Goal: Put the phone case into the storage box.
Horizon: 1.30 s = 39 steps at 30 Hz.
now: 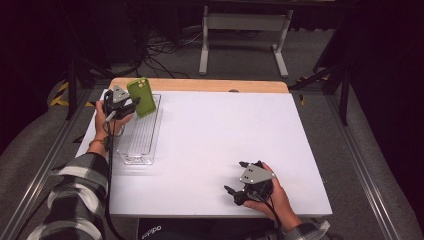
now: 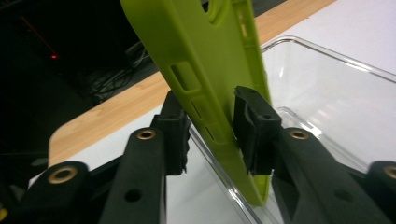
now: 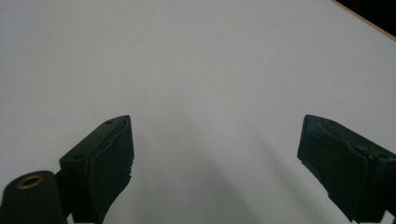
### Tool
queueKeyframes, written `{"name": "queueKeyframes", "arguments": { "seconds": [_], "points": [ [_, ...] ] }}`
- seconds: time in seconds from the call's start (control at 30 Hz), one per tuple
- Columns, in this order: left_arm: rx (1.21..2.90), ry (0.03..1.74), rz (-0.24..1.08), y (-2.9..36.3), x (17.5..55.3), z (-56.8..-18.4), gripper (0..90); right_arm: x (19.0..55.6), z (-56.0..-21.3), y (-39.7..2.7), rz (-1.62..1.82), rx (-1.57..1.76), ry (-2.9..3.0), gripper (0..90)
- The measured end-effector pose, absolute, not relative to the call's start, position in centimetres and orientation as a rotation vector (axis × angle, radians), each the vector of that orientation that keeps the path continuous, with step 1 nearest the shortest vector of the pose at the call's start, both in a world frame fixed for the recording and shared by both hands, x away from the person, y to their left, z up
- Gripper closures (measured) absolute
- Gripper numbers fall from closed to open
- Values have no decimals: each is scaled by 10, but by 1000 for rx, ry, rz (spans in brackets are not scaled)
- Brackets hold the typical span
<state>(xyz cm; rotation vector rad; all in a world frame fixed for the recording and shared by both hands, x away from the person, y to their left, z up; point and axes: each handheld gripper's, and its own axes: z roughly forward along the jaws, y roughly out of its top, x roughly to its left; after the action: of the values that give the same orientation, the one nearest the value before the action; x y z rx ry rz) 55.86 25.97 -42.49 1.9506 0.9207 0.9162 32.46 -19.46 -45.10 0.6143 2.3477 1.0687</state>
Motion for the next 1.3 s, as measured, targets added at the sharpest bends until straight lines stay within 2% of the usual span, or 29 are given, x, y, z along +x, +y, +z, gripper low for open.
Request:
{"name": "queueKeyframes", "arguments": {
  "seconds": [0.1, 0.17, 0.27, 0.4, 1.3],
  "points": [
    [1947, 940, 942, 262, 558, -424, 649, 325, -451, -194, 1064, 609, 2357, 111],
    [1942, 948, 904, 263, 557, -425, 670, 325, -452, -194, 1062, 604, 2364, 111],
    [1951, 951, 913, 260, 558, -425, 687, 325, -452, -192, 1058, 608, 2373, 111],
    [1962, 963, 946, 256, 559, -427, 673, 325, -452, -192, 1051, 602, 2377, 112],
    [1991, 991, 949, 254, 560, -431, 667, 324, -451, -192, 1064, 597, 2377, 114]
  ]
}}
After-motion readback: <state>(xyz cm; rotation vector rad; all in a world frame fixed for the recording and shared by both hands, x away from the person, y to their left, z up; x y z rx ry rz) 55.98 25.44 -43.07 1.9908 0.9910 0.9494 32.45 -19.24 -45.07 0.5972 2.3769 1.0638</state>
